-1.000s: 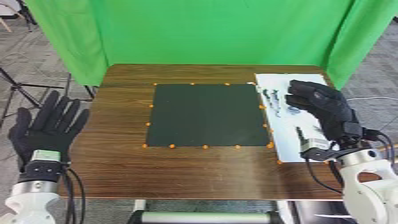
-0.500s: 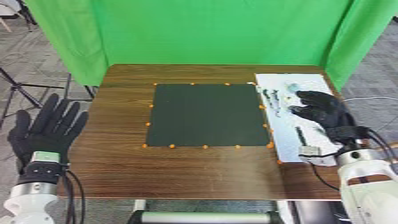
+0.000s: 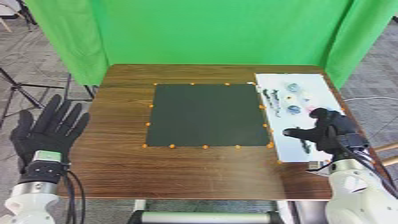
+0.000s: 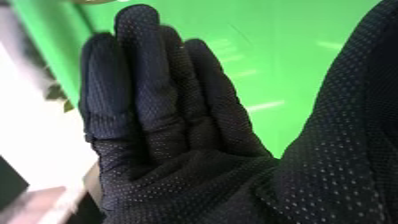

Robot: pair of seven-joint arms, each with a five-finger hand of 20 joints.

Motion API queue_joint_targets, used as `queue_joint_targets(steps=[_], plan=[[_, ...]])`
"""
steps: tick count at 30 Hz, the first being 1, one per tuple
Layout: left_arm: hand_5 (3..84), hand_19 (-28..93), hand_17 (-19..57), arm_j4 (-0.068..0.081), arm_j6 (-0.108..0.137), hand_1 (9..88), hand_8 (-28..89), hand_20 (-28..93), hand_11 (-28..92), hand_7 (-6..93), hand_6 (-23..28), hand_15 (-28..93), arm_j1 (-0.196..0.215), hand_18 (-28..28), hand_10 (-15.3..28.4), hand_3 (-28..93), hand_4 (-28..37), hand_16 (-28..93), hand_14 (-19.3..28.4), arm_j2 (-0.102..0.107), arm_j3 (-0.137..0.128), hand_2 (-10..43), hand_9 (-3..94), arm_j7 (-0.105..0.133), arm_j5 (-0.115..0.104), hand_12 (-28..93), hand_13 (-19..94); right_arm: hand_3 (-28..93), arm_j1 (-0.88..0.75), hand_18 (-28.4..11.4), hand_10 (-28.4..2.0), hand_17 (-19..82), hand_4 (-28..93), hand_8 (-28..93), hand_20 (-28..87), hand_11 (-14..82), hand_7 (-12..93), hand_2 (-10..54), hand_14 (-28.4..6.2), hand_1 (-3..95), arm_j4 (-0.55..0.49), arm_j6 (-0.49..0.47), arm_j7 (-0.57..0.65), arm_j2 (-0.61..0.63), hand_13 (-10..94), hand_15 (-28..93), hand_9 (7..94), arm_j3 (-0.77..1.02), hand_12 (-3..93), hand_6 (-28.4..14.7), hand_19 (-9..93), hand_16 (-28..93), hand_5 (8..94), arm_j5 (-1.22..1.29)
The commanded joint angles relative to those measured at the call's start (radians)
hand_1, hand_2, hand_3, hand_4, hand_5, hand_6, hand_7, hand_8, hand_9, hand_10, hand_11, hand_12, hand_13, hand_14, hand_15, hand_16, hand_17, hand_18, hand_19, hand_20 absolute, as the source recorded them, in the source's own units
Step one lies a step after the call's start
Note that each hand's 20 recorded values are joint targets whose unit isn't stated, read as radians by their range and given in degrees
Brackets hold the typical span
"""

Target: Arrange flowers

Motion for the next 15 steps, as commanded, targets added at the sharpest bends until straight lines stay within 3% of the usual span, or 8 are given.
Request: queue_joint_targets(steps=[1,7,12,15], plan=[[39.7,37,-4.2,-0.007,0.010,26.0,-8,11,19,12.9,7.0,36,0.008,14.4,13.9,73,-28.3,-7,15.0,0.007,0.006,11.4,34.2,0.006,-0.013,12,26,6,0.006,-16.3,-17.1,47,-15,-10,19,27.6,21,-9.5,-13.2,50.2,-0.001,-0.110,0.097,0.037,61,53,60.8,-0.012,22.3,-8.4,84,21,54.7,-0.032],[40.0,37,-4.3,-0.008,0.011,25.9,-8,11,19,13.3,7.0,37,0.011,14.5,14.1,73,-28.3,-7,15.0,0.011,0.009,11.4,34.3,0.017,-0.020,12,26,-4,0.048,-17.1,-16.7,48,-9,-10,22,25.2,17,-9.5,-12.2,50.4,0.029,-0.252,0.129,0.040,65,53,67.1,-0.021,21.9,-7.9,92,23,61.1,0.005],[40.1,38,-4.2,-0.010,0.006,26.0,-8,11,20,13.5,7.1,37,0.013,14.5,14.2,73,-28.3,-7,15.1,0.013,0.009,11.5,34.6,0.027,-0.018,12,26,-5,0.059,-16.8,-16.2,49,-8,-10,22,25.3,18,-9.5,-11.6,51.4,0.056,-0.246,0.122,0.033,67,53,68.9,-0.037,22.3,-7.2,93,24,62.8,0.008],[40.1,38,-4.2,-0.009,0.011,26.0,-8,11,20,13.7,7.0,37,0.013,14.5,14.2,73,-28.3,-7,15.1,0.010,0.011,11.5,34.6,0.024,-0.020,12,26,0,0.081,-16.6,-15.9,49,-10,-10,22,25.7,18,-9.5,-11.3,52.7,0.085,-0.259,0.109,0.029,68,53,69.9,-0.051,22.5,-6.9,93,24,63.6,0.006]])
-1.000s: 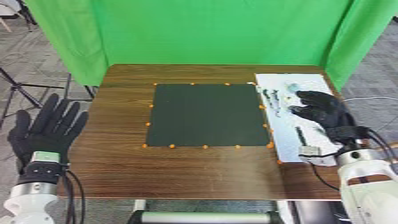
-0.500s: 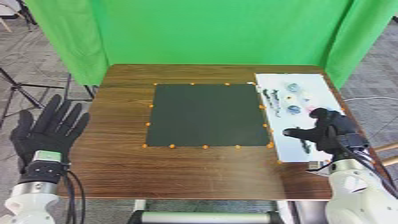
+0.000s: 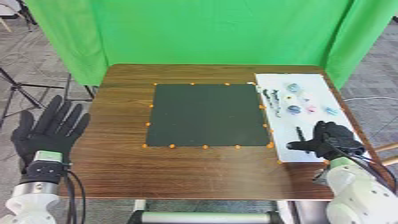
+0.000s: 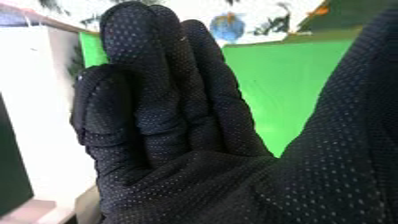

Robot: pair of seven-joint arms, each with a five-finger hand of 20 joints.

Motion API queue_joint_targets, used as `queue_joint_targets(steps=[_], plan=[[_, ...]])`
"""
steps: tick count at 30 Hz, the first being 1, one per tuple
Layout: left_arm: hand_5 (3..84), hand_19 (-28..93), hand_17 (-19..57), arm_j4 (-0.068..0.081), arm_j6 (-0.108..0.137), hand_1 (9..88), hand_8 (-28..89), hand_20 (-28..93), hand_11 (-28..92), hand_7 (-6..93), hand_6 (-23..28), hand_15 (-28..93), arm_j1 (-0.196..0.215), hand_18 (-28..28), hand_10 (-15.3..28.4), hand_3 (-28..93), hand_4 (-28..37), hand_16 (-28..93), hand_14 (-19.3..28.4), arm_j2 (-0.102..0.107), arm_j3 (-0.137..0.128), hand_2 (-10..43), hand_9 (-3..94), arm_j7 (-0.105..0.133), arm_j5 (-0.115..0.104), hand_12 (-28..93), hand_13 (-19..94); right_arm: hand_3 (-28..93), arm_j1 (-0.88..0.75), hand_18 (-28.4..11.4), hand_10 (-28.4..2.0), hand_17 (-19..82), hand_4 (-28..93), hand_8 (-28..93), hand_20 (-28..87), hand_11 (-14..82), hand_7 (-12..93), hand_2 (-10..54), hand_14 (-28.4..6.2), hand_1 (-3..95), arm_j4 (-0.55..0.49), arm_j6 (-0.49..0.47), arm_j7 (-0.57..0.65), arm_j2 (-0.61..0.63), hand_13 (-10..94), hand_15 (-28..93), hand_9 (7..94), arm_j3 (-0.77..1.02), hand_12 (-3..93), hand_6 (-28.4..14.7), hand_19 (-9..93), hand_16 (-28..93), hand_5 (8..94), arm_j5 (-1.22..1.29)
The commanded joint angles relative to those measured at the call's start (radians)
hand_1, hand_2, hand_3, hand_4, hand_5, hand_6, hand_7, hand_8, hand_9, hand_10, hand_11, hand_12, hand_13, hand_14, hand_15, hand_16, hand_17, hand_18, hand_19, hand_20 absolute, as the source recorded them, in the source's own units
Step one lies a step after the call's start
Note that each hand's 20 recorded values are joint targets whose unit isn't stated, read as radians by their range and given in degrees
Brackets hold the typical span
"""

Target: Arrange flowers

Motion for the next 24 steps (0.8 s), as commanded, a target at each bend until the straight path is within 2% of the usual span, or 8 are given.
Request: queue_joint_targets(steps=[1,2,4,6,7,15,18,24], plan=[[40.1,38,-4.1,-0.010,0.010,26.0,-8,11,20,13.8,7.0,37,0.013,14.5,14.2,73,-28.3,-7,15.1,-0.003,0.002,11.5,34.7,0.003,-0.005,12,26,5,0.032,-16.5,-15.8,49,-13,-10,22,25.7,19,-9.5,-11.3,52.3,0.067,0.020,-0.024,-0.003,69,53,70.0,-0.028,22.5,-6.8,93,25,63.8,-0.013],[40.1,38,-4.1,-0.007,0.009,26.0,-8,11,20,13.7,7.0,37,0.012,14.5,14.2,73,-28.3,-7,15.1,-0.005,0.006,11.5,34.7,-0.002,-0.002,12,26,14,0.050,-16.5,-15.7,49,-19,-10,22,25.8,19,-9.5,-11.3,49.8,0.087,0.004,-0.025,-0.003,69,53,70.2,-0.040,22.5,-6.7,93,25,63.9,-0.018],[40.2,38,-4.1,-0.008,0.004,26.1,-8,11,20,13.7,7.0,37,0.009,14.5,14.2,73,-28.3,-8,15.1,-0.007,0.016,11.7,34.7,-0.009,-0.011,12,26,52,0.076,-16.9,-15.6,49,-27,-10,24,25.8,20,-9.5,-11.1,32.5,0.115,-0.011,-0.026,0.007,69,53,70.8,-0.056,22.5,-6.2,93,25,64.5,-0.003],[40.2,38,-4.1,-0.005,0.001,26.0,-9,11,20,13.7,7.0,37,0.000,14.5,14.2,74,-28.3,-8,15.1,-0.012,0.020,11.9,34.7,-0.020,0.000,12,26,67,0.089,-17.2,-15.4,49,-28,-11,25,26.1,21,-9.5,-11.0,26.6,0.132,-0.012,-0.032,0.009,69,53,71.3,-0.066,22.4,-5.9,93,25,65.1,-0.001],[40.2,38,-4.1,-0.006,0.002,26.0,-9,11,20,13.8,7.1,37,0.003,14.5,14.2,74,-28.3,-8,15.1,-0.004,0.022,12.0,34.8,-0.008,-0.003,12,26,69,0.099,-17.2,-15.3,49,-28,-11,25,26.2,21,-9.5,-10.8,26.4,0.137,-0.017,-0.037,0.010,70,53,71.9,-0.073,22.5,-5.7,93,25,65.5,-0.004],[40.3,38,-4.1,-0.001,0.004,26.1,-8,11,21,13.9,7.2,38,-0.006,14.4,14.3,73,-28.3,-8,15.1,-0.007,0.021,12.0,35.0,-0.025,-0.005,12,26,72,0.124,-16.3,-14.8,51,-28,-11,32,26.8,23,-9.5,-10.1,27.7,0.159,-0.123,0.001,0.007,72,53,74.5,-0.105,22.7,-4.9,93,26,67.6,0.016],[40.4,38,-4.1,-0.003,0.003,26.0,-8,11,21,13.9,7.2,38,0.001,14.4,14.2,73,-28.3,-8,15.1,-0.003,0.022,12.0,35.0,-0.020,-0.012,12,26,71,0.145,-16.4,-14.5,52,-28,-11,35,28.1,24,-9.5,-9.5,29.0,0.183,-0.174,0.021,0.011,73,53,75.5,-0.128,23.4,-4.5,93,27,68.5,0.024],[40.5,38,-4.0,-0.011,0.005,26.0,-8,11,20,13.9,7.3,38,0.012,14.4,14.3,73,-28.3,-8,15.1,-0.005,0.029,12.0,35.1,-0.006,-0.014,12,26,74,0.213,-15.9,-13.8,54,-28,-11,40,34.5,40,-9.5,-8.7,30.7,0.263,-0.252,0.022,0.037,74,56,75.7,-0.206,26.2,-3.0,93,28,66.1,0.041]])
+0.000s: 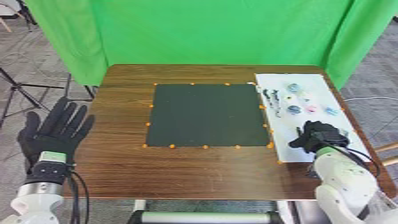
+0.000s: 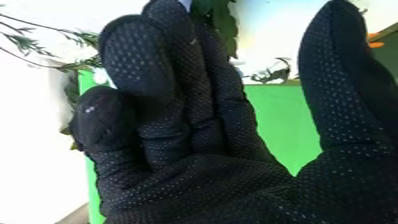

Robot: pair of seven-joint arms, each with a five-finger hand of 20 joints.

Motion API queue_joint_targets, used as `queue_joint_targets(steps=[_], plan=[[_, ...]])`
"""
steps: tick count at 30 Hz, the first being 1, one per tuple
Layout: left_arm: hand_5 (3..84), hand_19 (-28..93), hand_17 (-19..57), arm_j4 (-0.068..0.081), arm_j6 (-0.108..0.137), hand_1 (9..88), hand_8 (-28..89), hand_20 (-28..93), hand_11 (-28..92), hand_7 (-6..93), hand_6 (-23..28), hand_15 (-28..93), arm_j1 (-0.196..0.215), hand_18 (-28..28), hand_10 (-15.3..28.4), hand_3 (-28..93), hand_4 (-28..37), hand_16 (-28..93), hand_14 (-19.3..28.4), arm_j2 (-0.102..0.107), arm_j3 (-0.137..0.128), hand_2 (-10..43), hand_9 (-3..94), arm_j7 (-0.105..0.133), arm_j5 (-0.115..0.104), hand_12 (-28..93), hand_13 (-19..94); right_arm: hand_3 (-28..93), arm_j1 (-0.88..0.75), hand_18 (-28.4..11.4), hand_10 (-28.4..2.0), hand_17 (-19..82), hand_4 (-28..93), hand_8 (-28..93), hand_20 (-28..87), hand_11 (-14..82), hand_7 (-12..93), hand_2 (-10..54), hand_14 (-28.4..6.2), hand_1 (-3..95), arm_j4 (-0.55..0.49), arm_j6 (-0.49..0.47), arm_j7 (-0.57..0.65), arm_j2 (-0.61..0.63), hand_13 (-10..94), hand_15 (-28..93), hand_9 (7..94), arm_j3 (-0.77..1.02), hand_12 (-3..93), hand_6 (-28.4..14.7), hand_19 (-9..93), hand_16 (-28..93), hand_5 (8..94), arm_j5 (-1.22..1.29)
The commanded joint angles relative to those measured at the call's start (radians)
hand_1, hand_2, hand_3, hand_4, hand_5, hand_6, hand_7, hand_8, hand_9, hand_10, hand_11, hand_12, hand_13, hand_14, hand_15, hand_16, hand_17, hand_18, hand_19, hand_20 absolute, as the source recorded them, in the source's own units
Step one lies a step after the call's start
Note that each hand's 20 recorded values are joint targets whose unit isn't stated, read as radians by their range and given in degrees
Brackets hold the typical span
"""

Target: Arrange flowers

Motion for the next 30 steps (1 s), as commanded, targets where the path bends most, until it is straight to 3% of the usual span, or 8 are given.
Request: queue_joint_targets(steps=[1,3,4,7,14,20,24,30], plan=[[40.6,38,-4.0,-0.009,0.004,26.0,-8,11,20,13.9,7.3,38,0.014,14.4,14.3,73,-28.3,-8,15.2,-0.008,0.008,12.0,35.1,-0.007,-0.007,12,26,75,0.038,-15.8,-13.7,54,-28,-11,40,35.2,42,-9.5,-8.7,30.9,0.127,-0.119,0.022,0.027,74,56,75.6,-0.104,26.4,-2.9,93,28,65.6,0.042],[40.6,38,-4.0,-0.010,0.002,26.0,-8,11,20,13.9,7.3,38,0.014,14.4,14.3,73,-28.3,-8,15.1,-0.011,0.010,12.0,35.1,-0.007,-0.006,12,26,77,0.046,-15.3,-13.5,54,-28,-10,41,36.8,48,-9.5,-8.5,33.1,0.144,-0.126,0.011,0.026,75,56,75.5,-0.115,26.9,-3.0,93,28,64.1,0.039],[40.5,38,-4.0,-0.008,0.001,26.0,-8,11,20,14.0,7.3,38,0.010,14.4,14.3,73,-28.3,-8,15.1,-0.011,0.013,12.0,35.1,-0.010,-0.005,12,26,77,0.046,-15.1,-13.4,55,-28,2,41,37.4,50,-9.5,-8.2,34.9,0.150,-0.131,0.018,0.025,76,56,75.8,-0.118,27.1,-2.8,93,28,63.1,0.046],[40.5,38,-4.1,-0.009,0.003,26.0,-8,11,21,14.0,7.2,38,0.013,14.4,14.3,73,-28.3,-8,15.1,-0.014,0.014,12.0,35.1,-0.012,-0.008,12,26,73,0.057,-14.7,-13.2,55,-28,14,41,38.0,52,-9.5,-8.0,40.5,0.177,-0.134,0.036,0.021,77,57,76.8,-0.139,27.5,-2.3,93,28,63.0,0.049],[40.5,38,-4.1,-0.011,0.009,26.0,-9,11,21,14.1,7.2,38,0.018,14.4,14.2,73,-28.3,-8,15.1,-0.012,0.011,12.0,35.1,-0.010,-0.017,12,26,71,0.026,-15.0,-8.4,58,-28,17,41,21.9,54,-9.5,-5.9,52.4,0.202,-0.114,0.048,0.019,84,55,87.3,-0.128,49.6,-0.2,93,31,68.6,0.093],[40.5,38,-4.1,-0.013,0.008,26.1,-9,11,21,14.2,7.2,38,0.021,14.4,14.3,73,-28.3,-8,15.1,-0.016,0.011,12.1,35.2,-0.012,-0.021,12,26,78,-0.007,-15.0,-6.8,59,-25,15,35,17.3,65,-9.5,-1.9,55.5,0.174,-0.009,0.043,0.021,88,44,90.5,-0.104,50.7,1.0,93,43,65.3,0.100],[40.5,38,-4.0,-0.011,0.008,26.1,-9,11,21,14.3,7.2,39,0.019,14.4,14.2,73,-28.3,-8,15.2,-0.014,0.018,12.0,35.2,-0.008,-0.023,12,26,79,-0.029,-15.3,-7.5,59,-11,17,35,20.9,71,-9.5,-2.7,52.0,0.146,0.102,0.025,0.030,88,44,88.7,-0.093,55.3,0.9,93,47,62.3,0.082],[40.6,38,-4.0,-0.013,0.008,26.3,-9,10,21,14.3,7.2,39,0.024,14.3,14.2,73,-28.3,-8,15.1,-0.016,0.017,11.6,35.3,-0.010,-0.023,12,26,80,-0.050,-15.3,-10.9,58,2,21,38,33.8,78,-9.5,-5.8,47.9,0.128,0.238,-0.005,0.044,80,59,82.0,-0.095,61.4,-1.4,93,47,58.9,0.067]])
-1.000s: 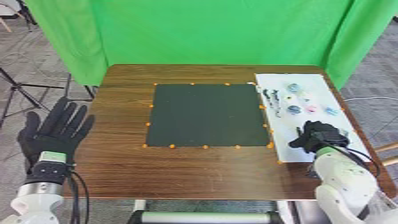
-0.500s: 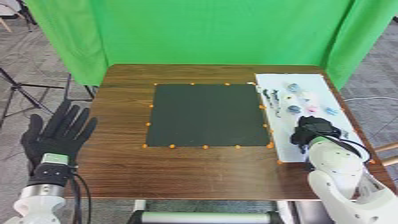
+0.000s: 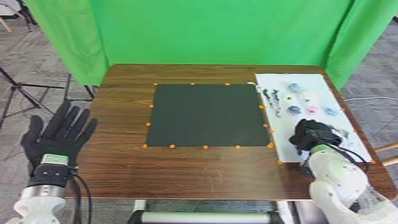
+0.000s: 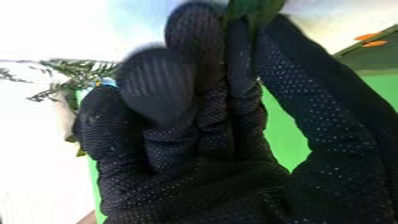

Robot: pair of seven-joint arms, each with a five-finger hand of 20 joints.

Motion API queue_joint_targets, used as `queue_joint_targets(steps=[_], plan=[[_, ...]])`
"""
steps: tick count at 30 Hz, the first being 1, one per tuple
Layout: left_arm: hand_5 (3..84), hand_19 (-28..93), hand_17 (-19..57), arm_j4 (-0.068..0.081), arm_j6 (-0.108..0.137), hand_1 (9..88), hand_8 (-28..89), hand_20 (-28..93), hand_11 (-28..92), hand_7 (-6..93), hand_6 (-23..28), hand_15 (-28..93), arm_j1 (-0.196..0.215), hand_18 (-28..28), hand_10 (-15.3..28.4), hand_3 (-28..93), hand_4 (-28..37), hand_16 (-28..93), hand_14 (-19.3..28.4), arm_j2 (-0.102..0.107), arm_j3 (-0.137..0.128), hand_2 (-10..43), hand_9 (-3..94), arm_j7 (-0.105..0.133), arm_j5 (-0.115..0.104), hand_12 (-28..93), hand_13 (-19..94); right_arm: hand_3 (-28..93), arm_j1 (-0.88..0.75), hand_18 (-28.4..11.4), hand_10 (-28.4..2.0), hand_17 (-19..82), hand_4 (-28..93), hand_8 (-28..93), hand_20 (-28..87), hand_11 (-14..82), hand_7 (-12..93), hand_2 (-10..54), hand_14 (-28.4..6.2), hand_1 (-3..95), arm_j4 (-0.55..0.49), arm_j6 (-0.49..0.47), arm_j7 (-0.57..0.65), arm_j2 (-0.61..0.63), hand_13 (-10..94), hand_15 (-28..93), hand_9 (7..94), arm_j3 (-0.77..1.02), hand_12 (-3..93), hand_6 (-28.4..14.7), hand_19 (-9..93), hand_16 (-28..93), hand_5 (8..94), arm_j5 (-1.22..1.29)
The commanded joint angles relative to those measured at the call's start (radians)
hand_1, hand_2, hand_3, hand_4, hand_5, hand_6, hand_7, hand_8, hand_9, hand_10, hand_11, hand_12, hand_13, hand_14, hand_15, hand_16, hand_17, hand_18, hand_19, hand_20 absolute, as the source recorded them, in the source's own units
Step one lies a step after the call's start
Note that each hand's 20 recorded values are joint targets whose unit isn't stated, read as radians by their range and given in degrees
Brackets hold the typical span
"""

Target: Arrange flowers

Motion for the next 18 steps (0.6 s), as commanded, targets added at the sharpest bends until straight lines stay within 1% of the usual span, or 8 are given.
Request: queue_joint_targets(steps=[1,4,5,10,11,12,13,18], plan=[[40.6,38,-4.0,-0.008,0.009,26.4,-9,11,21,14.3,7.2,39,0.011,14.3,14.2,73,-28.3,-8,15.0,-0.011,0.004,11.6,35.3,-0.009,-0.005,12,27,80,-0.096,-15.2,-11.3,58,3,21,38,34.9,78,-9.5,-6.0,47.7,0.046,0.111,-0.019,0.012,80,60,81.7,-0.028,61.5,-1.5,93,47,58.7,-0.023],[40.6,38,-4.0,-0.007,0.009,26.4,-9,11,21,14.3,7.2,40,0.008,14.3,14.2,73,-28.3,-8,14.9,-0.011,0.008,11.4,35.5,-0.016,-0.008,12,27,81,-0.099,-14.9,-11.9,59,4,21,39,36.6,79,-9.5,-6.3,47.1,0.029,0.163,-0.017,0.013,80,62,81.5,-0.028,61.6,-1.7,93,48,58.6,-0.031],[40.6,38,-4.0,-0.004,0.003,26.5,-9,11,21,14.3,7.1,40,0.006,14.3,14.2,73,-28.3,-8,14.9,-0.008,0.011,11.3,35.5,-0.010,-0.007,12,27,82,-0.095,-14.9,-11.9,59,5,21,39,36.8,80,-9.5,-6.2,47.0,0.023,0.188,-0.018,0.016,80,62,81.4,-0.027,61.6,-1.8,93,48,58.7,-0.033],[40.7,38,-3.9,-0.005,0.004,26.7,-9,11,22,14.3,7.1,41,0.005,14.3,14.0,73,-28.3,-7,15.0,-0.011,0.010,11.1,35.9,-0.019,-0.001,12,28,83,-0.098,-14.5,-11.8,60,5,21,39,37.3,80,-9.5,-5.9,46.3,-0.044,0.280,-0.029,0.027,80,62,81.5,-0.009,61.8,-2.0,93,48,58.8,-0.044],[40.7,38,-3.9,-0.006,0.002,26.7,-9,11,22,14.3,7.1,41,0.009,14.3,14.1,73,-28.3,-7,15.1,-0.008,0.011,11.1,36.0,-0.012,-0.003,12,28,83,-0.093,-14.4,-11.8,60,4,21,39,37.3,80,-9.5,-5.7,46.2,-0.053,0.303,-0.034,0.030,80,62,81.6,-0.009,61.9,-2.0,93,48,58.8,-0.051],[40.8,38,-3.9,-0.004,0.001,26.7,-9,11,22,14.4,7.2,41,0.007,14.3,14.1,73,-28.3,-7,15.1,-0.009,0.012,11.1,36.2,-0.014,-0.004,12,28,84,-0.091,-14.3,-11.8,61,4,21,39,37.2,80,-9.5,-5.6,46.2,-0.066,0.318,-0.039,0.032,81,62,81.7,-0.006,62.0,-2.0,93,48,58.8,-0.053],[40.9,38,-3.9,-0.002,-0.001,26.7,-9,11,22,14.4,7.2,42,0.004,14.3,14.1,73,-28.3,-7,15.2,-0.011,0.013,11.1,36.2,-0.019,-0.001,12,28,84,-0.090,-14.2,-11.8,61,4,21,38,37.1,80,-9.5,-5.4,46.2,-0.080,0.330,-0.038,0.034,81,62,81.9,-0.002,62.2,-2.0,93,48,58.8,-0.049],[41.0,38,-4.1,-0.004,-0.004,26.7,-9,11,22,14.4,7.2,42,0.007,14.4,14.1,73,-28.3,-7,15.3,-0.011,0.014,11.1,36.3,-0.013,0.000,12,28,84,-0.070,-13.8,-11.7,61,4,21,38,36.1,80,-9.5,-5.2,45.9,-0.126,0.346,-0.045,0.040,82,61,82.6,-0.002,63.0,-2.1,93,49,58.9,-0.028]])
